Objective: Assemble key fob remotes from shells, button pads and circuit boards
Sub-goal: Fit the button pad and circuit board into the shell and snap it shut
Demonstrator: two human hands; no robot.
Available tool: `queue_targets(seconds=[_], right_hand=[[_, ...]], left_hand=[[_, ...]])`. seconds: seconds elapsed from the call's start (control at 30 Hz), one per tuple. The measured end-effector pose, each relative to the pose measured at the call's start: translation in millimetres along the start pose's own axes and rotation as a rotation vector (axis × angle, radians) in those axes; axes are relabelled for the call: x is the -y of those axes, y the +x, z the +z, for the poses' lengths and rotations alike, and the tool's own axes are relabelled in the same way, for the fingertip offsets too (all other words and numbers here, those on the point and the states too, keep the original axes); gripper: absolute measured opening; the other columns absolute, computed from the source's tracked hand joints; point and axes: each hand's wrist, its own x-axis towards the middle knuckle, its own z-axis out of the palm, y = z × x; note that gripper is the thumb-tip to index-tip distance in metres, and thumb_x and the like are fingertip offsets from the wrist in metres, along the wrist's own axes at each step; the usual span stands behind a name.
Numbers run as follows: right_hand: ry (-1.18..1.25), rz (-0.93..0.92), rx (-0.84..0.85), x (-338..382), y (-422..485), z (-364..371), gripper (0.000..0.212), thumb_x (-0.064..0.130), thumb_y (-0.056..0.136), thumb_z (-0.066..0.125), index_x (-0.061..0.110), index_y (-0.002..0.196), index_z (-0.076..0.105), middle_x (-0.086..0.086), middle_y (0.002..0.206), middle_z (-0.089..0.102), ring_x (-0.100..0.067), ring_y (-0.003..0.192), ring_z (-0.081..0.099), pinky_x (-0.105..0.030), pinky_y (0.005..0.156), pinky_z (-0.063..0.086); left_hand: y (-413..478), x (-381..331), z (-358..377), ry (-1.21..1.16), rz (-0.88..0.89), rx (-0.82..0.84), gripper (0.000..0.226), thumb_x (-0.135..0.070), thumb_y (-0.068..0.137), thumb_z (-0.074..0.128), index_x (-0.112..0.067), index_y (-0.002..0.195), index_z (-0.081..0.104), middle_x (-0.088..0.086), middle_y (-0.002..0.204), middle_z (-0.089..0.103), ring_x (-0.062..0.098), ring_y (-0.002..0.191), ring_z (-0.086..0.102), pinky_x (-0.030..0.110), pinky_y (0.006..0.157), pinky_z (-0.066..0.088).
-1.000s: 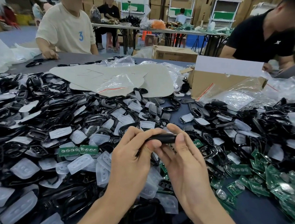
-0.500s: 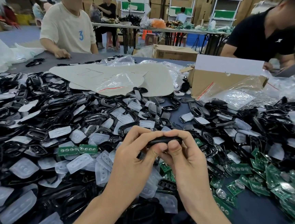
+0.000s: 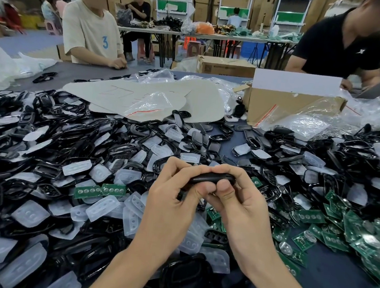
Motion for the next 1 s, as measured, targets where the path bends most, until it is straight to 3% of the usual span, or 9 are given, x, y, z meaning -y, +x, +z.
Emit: queue_targets(seconds=[0.2,0.37,0.5,0.63,0.87,1.0], right_hand=[[-0.076,-0.032,-0.012,1.8,-0.1,-0.7,0.018,0.027,0.09,0.061,0.027,0.102,0.075,-0.003,0.107,0.076,-0.02,0.102,0.073,-0.023,0.085,0.058],[-0.118,-0.036,0.005,3.2,-1.8,-0.3,0.02,0.023,0.09,0.06,0.037,0.092,0.075,0.003,0.107,0.075,-0.016,0.103,0.072,-0.022,0.085,0.057],[-0.095,-0.023,0.004,0.7,-2.2,-0.5,0.039,0.003,0.098,0.054,0.035,0.088,0.074,0.001,0.108,0.075,-0.016,0.104,0.071,-0.022,0.085,0.056],[-0.087,-0.013,0.004,0.3,-1.5,-0.9,0.039,0.002,0.098,0.054,0.034,0.086,0.074,0.002,0.105,0.075,-0.016,0.103,0.072,-0.022,0.085,0.057],[-0.039,-0.002,0.006,-0.4,-0.2,-1.2,0.017,0.025,0.088,0.061,0.032,0.096,0.075,0.0,0.109,0.075,-0.018,0.106,0.071,-0.023,0.086,0.057],[-0.033,0.038,0.039,-0.1,3.4,-4.7,0.023,0.026,0.089,0.064,0.028,0.108,0.075,-0.001,0.112,0.075,-0.021,0.107,0.071,-0.027,0.085,0.059]], left_hand=[[2.3,-4.1,-3.9,-0.049,-0.013,0.013,0.027,-0.025,0.088,0.072,-0.046,0.104,0.072,-0.01,0.093,0.057,0.013,0.093,0.061,0.011,0.079,0.045],[1.7,-6.3,-4.3,-0.038,-0.021,-0.017,0.03,-0.016,0.084,0.074,-0.04,0.102,0.075,-0.01,0.09,0.057,0.011,0.09,0.061,0.013,0.077,0.048],[1.6,-9.2,-4.3,-0.044,-0.026,-0.033,0.038,-0.004,0.083,0.075,-0.038,0.101,0.076,-0.008,0.088,0.057,0.01,0.086,0.061,0.016,0.072,0.05],[2.7,-10.0,-3.9,-0.033,-0.021,-0.041,0.039,-0.003,0.082,0.076,-0.038,0.1,0.075,-0.007,0.088,0.058,0.011,0.085,0.061,0.017,0.072,0.051],[4.9,-4.9,-6.3,-0.01,-0.101,0.026,0.029,-0.021,0.087,0.075,-0.047,0.099,0.075,-0.009,0.086,0.057,0.009,0.08,0.059,0.013,0.07,0.047],[7.3,-1.4,-9.5,-0.249,-0.303,0.037,0.008,-0.038,0.089,0.069,-0.033,0.094,0.072,-0.007,0.079,0.066,0.01,0.064,0.059,0.024,0.061,0.052]])
